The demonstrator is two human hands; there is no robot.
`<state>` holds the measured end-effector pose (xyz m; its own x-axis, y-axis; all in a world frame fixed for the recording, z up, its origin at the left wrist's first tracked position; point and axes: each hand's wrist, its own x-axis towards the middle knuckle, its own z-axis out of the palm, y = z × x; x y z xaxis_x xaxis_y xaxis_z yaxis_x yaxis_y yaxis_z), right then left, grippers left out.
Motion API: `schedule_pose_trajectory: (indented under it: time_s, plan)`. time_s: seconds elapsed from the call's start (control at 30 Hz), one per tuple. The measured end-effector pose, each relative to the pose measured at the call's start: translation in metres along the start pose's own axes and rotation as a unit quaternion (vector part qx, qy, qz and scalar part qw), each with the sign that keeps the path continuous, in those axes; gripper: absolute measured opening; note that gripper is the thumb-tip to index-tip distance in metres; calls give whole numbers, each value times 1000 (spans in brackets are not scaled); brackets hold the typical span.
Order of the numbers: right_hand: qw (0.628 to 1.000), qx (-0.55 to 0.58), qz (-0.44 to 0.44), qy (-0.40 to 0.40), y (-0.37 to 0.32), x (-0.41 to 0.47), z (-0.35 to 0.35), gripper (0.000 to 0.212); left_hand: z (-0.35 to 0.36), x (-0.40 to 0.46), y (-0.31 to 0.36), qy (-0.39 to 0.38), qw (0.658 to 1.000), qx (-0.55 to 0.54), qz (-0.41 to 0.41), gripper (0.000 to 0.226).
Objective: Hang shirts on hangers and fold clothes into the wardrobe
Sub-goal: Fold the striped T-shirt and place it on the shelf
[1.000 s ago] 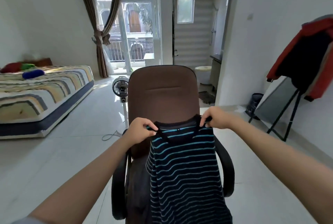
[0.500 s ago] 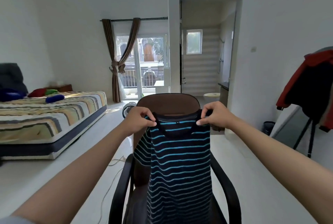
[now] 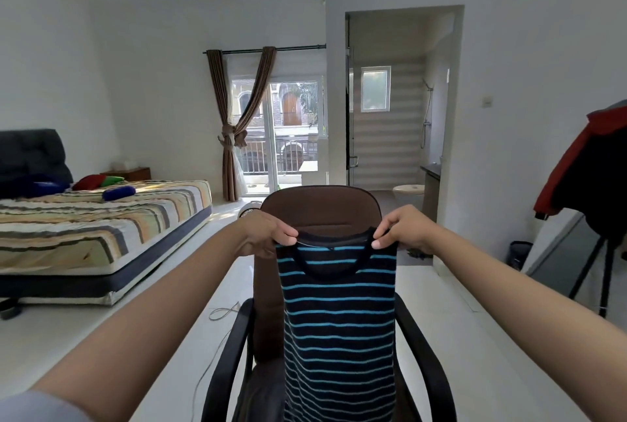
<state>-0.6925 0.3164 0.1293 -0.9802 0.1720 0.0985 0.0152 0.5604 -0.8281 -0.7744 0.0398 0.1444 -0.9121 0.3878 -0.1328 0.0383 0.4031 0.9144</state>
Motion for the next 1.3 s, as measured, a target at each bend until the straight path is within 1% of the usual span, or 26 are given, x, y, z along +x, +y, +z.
schedule_pose_trajectory:
  time_s: [0.07, 0.13, 0.23, 0.3, 0.43, 0.53, 0.63, 0.8, 1.03, 1.2, 1.3]
  plan:
    - [999, 24, 21, -4, 4, 2, 2, 15, 7, 2, -5, 16, 1000, -7, 12, 15]
    - [999, 46, 26, -3, 6, 3, 2, 15, 12, 4, -9, 21, 999, -22, 41, 15]
    - [996, 80, 23, -19, 9, 3, 0, 15, 12, 6, -13, -5, 997, -28, 77, 17]
    - [995, 86, 16, -39, 12, 3, 0, 14, 9, 8, -14, -35, 995, -8, 92, 18]
    - [995, 57, -4, -87, 14, 5, 2, 18, 4, 8, -12, -81, 990, 69, 94, 22]
    - [992, 28, -19, -119, 11, 5, 5, 21, 3, 8, -14, -80, 985, 115, 97, 18]
    - [990, 19, -38, -133, 8, 5, 5, 22, -1, 10, -18, -81, 985, 110, 107, 19]
    - [988, 9, -63, -141, 2, 2, 3, 22, -14, 10, -24, -107, 981, 103, 121, 29]
    - [986, -3, -79, -146, -1, 5, 8, 24, -23, 7, -24, -88, 976, 94, 174, 27]
    - [986, -19, -96, -133, -8, 6, 12, 24, -28, 2, -19, -68, 958, 161, 226, 22]
    - [988, -18, -97, -122, -13, 6, 13, 25, -31, 2, -17, -52, 954, 176, 237, 23]
